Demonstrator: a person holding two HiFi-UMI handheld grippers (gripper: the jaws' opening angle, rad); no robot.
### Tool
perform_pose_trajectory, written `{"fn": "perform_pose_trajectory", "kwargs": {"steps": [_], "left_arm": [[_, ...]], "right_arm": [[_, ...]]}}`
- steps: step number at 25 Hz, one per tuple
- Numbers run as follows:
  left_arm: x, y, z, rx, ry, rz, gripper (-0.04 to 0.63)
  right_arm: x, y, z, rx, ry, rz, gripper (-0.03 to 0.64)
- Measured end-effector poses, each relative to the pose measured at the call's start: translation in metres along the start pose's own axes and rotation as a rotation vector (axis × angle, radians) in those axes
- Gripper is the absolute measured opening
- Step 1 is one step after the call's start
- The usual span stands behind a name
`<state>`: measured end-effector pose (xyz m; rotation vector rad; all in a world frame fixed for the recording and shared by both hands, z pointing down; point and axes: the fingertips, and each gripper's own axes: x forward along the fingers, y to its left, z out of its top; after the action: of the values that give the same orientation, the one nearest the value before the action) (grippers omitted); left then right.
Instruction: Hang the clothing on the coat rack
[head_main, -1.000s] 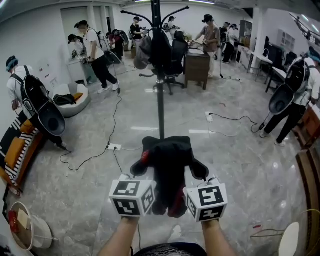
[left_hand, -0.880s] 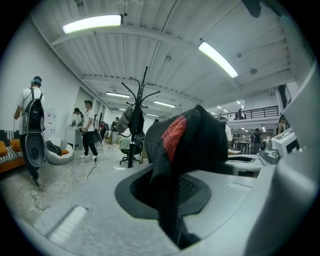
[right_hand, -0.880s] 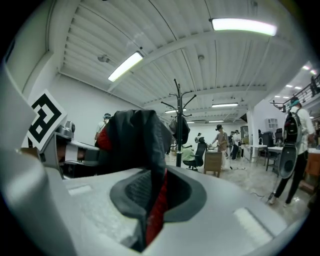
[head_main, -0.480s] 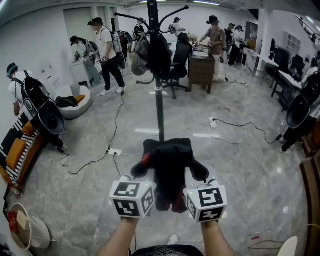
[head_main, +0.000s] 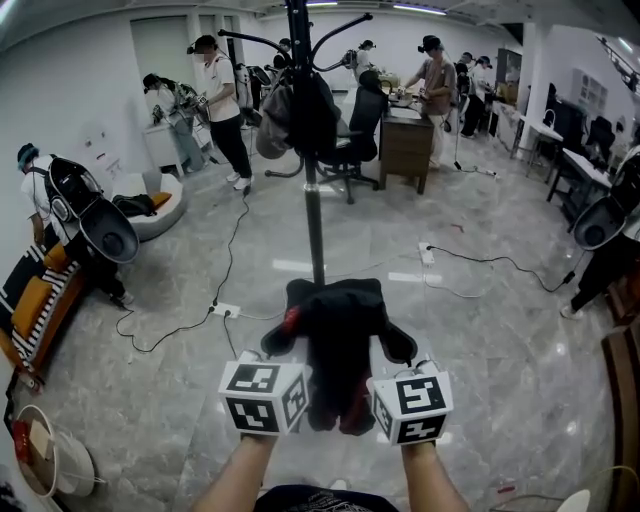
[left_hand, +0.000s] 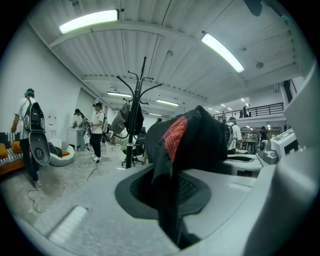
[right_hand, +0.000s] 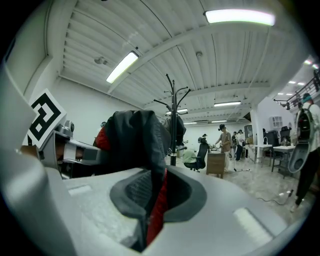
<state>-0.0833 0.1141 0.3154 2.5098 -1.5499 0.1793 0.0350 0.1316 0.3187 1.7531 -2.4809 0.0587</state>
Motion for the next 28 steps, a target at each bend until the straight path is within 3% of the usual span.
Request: {"fn": "perform_pose_trajectory", "kwargs": {"steps": [16, 28], "left_arm": [[0.068, 0.016, 0.005, -0.002, 0.004, -0.015, 0.032], [0.146, 0.053, 0.025, -0.002, 0.02, -0.094, 0.032]], "right_arm": [[0.057, -0.037, -0.004, -0.002, 0.004, -0.02, 0.034], [0.129, -0.065, 0.004, 0.001, 0.034, -0.093, 0.034]]}}
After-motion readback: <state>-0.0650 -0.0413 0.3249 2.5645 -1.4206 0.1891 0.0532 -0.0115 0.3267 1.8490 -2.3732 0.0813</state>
